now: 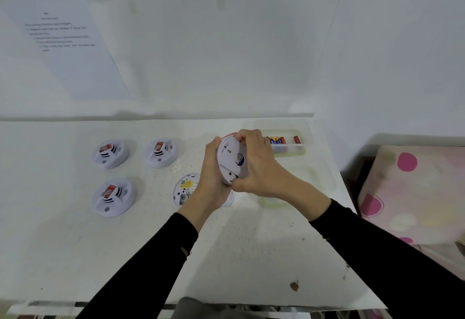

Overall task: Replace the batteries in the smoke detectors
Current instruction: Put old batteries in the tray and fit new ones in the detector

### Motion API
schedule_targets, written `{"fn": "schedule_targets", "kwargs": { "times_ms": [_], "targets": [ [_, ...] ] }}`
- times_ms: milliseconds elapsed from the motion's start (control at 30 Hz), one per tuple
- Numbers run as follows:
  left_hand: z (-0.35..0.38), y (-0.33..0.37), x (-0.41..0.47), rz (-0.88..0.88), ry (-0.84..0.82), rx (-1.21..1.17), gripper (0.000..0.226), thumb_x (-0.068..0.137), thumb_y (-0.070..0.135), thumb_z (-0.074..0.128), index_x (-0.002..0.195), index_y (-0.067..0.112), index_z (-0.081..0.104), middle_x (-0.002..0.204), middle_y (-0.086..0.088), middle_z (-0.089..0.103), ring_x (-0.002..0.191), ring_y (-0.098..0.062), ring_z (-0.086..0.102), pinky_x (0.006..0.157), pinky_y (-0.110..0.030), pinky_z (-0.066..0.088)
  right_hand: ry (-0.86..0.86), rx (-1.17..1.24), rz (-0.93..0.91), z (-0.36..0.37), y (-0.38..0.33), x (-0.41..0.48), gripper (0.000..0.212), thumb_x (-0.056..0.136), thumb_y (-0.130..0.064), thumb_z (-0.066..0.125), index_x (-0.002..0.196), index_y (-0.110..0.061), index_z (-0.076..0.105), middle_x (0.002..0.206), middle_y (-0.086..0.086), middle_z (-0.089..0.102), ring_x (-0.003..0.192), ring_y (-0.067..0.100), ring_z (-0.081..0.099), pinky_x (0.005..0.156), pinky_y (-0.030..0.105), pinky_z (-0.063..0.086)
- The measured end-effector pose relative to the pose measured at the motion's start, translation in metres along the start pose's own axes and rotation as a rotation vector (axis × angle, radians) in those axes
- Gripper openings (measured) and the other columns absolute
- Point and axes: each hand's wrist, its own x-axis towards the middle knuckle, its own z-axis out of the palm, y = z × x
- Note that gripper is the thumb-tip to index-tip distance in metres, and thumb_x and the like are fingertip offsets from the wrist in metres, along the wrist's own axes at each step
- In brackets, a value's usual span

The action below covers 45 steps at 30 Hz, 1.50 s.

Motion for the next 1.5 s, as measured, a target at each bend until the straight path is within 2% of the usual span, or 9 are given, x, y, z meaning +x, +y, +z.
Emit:
{"fn": "schedule_targets", "kwargs": {
  "times_ms": [133,367,467,633,733,833,1100,1333,1500],
  "targets": [
    [-0.001,0.001,-0.002,-0.032,0.0,-0.102,0.055,0.096,0.052,0.036,0.121,0.011,0.063,0.113,-0.013,0.068,0.105,-0.026,0.064,0.089,-0.039,0.051,-0.055,-0.047,-0.003,-0.006,0.0,0.003,0.077,0.062,-0.022,0.073,0.129,-0.015,0.035,0.121,0.002,0.034,0.103,0.022,0.034,0.093,0.039,0.037],
    [-0.026,0.014,-0.007,-0.047,0.142,-0.274,0.052,0.098,0.052,0.036,0.116,0.012,0.065,0.111,-0.015,0.072,0.102,-0.03,0.067,0.083,-0.045,0.055,-0.003,0.23,0.124,-0.008,0.013,-0.013,0.073,0.061,-0.029,0.063,0.129,-0.021,0.037,0.12,-0.004,0.034,0.112,0.017,0.036,0.093,0.028,0.039],
    [-0.046,0.022,-0.01,-0.013,0.214,-0.319,0.053,0.098,0.053,0.036,0.115,0.012,0.065,0.107,-0.016,0.073,0.112,-0.037,0.062,0.089,-0.049,0.051,-0.126,0.169,0.144,0.011,0.024,-0.024,0.073,0.066,-0.027,0.067,0.133,-0.019,0.037,0.12,-0.004,0.034,0.114,0.015,0.032,0.097,0.029,0.036],
    [-0.061,0.032,-0.016,0.011,0.226,-0.336,0.059,0.097,0.052,0.04,0.138,0.011,0.053,0.134,-0.02,0.059,0.126,-0.042,0.053,0.097,-0.055,0.049,-0.195,0.02,0.135,0.035,0.036,0.002,0.075,0.07,-0.016,0.071,0.137,-0.012,0.036,0.128,0.004,0.044,0.116,0.025,0.038,0.099,0.036,0.036],
    [-0.067,0.039,-0.022,0.039,0.261,-0.321,0.06,0.093,0.05,0.047,0.137,0.01,0.053,0.139,-0.019,0.056,0.13,-0.04,0.05,0.103,-0.056,0.044,-0.193,-0.06,0.155,0.046,0.043,0.04,0.069,0.069,-0.017,0.071,0.131,-0.012,0.041,0.125,0.003,0.047,0.113,0.025,0.042,0.092,0.035,0.031],
    [-0.079,0.044,-0.027,0.035,0.272,-0.372,0.072,0.079,0.049,0.058,0.139,0.008,0.05,0.143,-0.02,0.052,0.131,-0.042,0.049,0.098,-0.056,0.047,-0.28,-0.241,0.125,0.061,0.054,0.069,0.063,0.069,-0.021,0.071,0.126,-0.016,0.043,0.123,0.001,0.048,0.111,0.024,0.043,0.085,0.032,0.024],
    [-0.106,0.064,-0.026,0.016,0.248,-0.392,0.058,0.098,0.05,0.038,0.137,0.011,0.054,0.133,-0.022,0.06,0.122,-0.044,0.056,0.088,-0.054,0.052,-0.443,-0.499,0.137,0.084,0.074,0.108,0.051,0.079,-0.018,0.066,0.125,-0.019,0.045,0.128,0.003,0.047,0.119,0.024,0.043,0.1,0.04,0.025],
    [-0.115,0.075,-0.015,-0.06,0.139,-0.37,0.052,0.097,0.051,0.039,0.127,0.013,0.059,0.132,-0.019,0.061,0.128,-0.043,0.052,0.093,-0.053,0.052,-0.406,-0.454,0.186,0.085,0.072,0.106,0.053,0.081,-0.017,0.062,0.13,-0.021,0.043,0.138,0.0,0.04,0.125,0.022,0.04,0.102,0.037,0.023],
    [-0.105,0.076,-0.003,-0.129,0.099,-0.407,0.058,0.093,0.052,0.045,0.133,0.012,0.056,0.135,-0.021,0.059,0.125,-0.045,0.053,0.091,-0.055,0.054,-0.025,0.038,0.133,0.06,0.033,0.084,0.037,0.091,-0.009,0.052,0.127,-0.02,0.054,0.132,-0.001,0.051,0.119,0.018,0.049,0.103,0.032,0.034]
  ]
}}
